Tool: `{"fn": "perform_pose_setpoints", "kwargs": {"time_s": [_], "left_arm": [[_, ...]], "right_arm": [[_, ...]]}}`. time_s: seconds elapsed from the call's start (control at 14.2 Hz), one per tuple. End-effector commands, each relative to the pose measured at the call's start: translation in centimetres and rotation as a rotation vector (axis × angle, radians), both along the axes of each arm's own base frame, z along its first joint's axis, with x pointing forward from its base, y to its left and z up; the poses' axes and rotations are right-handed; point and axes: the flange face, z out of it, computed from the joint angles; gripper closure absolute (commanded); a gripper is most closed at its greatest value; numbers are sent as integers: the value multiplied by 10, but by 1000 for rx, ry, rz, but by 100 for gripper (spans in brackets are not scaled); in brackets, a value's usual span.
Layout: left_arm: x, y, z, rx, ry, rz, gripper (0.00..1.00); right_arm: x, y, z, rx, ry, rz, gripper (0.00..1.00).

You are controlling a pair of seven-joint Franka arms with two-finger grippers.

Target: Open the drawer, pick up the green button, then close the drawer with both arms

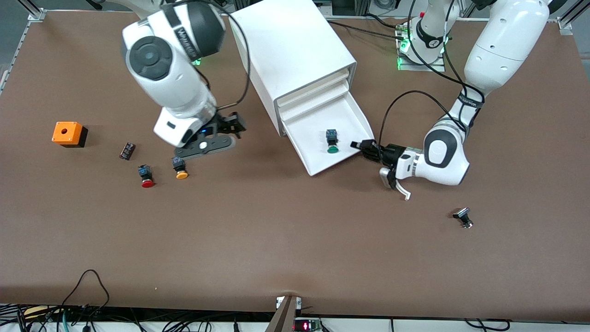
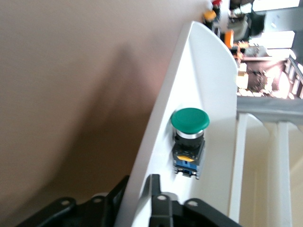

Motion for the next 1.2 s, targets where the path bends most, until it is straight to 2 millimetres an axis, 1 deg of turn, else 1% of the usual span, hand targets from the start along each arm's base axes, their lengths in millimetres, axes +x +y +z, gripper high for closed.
{"fn": "perform_pose_setpoints", "kwargs": {"time_s": [0.0,0.07,0.14,0.21,0.28,0.42,0.49,0.56,0.63,0.77,0.91,1.06,1.13], "left_arm": [[16,16,18,10,-22,36,0],[21,26,27,13,-39,52,0],[25,36,36,21,-57,60,0],[29,44,49,40,-81,54,0],[33,49,62,53,-103,55,0],[39,63,96,93,-122,87,0],[42,74,121,156,-137,81,0],[44,89,142,227,-143,86,0],[43,105,165,294,-136,112,0],[41,139,202,400,-162,138,0],[34,171,233,515,-166,160,0],[30,184,260,673,-166,174,0],[30,187,280,754,-170,199,0]], "right_arm": [[-11,63,-6,21,-14,-16,0],[-13,84,-10,25,-19,-5,0],[-21,110,-18,25,-20,18,0],[-24,128,-26,27,-21,17,0],[-26,141,-35,28,-18,-8,0],[-35,169,-47,55,-41,-38,0],[-38,179,-55,69,-54,-46,0],[-45,192,-64,79,-63,-49,0],[-48,201,-73,93,-75,-50,0],[-59,222,-90,118,-99,-20,0],[-60,230,-107,123,-103,-11,0],[-68,249,-132,115,-96,14,0],[-73,260,-145,113,-94,29,0]]}}
